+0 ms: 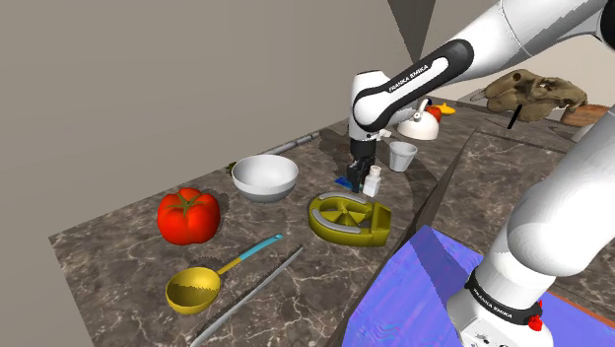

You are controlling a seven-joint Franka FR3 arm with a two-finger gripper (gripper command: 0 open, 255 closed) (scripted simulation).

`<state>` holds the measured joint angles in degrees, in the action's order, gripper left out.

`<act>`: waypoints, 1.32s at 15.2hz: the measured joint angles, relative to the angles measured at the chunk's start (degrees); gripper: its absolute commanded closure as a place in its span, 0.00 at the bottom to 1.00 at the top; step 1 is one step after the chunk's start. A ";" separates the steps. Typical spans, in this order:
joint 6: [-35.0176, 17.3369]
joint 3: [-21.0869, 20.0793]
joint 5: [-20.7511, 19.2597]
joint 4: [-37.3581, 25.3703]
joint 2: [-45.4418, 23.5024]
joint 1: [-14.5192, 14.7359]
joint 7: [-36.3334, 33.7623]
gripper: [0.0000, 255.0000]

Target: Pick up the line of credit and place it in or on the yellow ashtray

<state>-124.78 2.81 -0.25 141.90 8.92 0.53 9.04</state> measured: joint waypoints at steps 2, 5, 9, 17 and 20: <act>-0.03 0.00 0.00 0.02 0.01 0.00 -0.03 1.00; -0.01 0.01 0.00 0.00 0.01 0.01 -0.03 1.00; 2.65 -0.08 0.01 -1.15 1.27 0.08 -0.07 1.00; 9.27 -0.22 -0.10 -4.04 4.99 0.11 -0.30 1.00; 11.75 -0.19 -0.18 -5.32 6.19 0.05 -0.25 1.00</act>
<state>-113.03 2.62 -0.43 136.57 15.11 0.57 8.78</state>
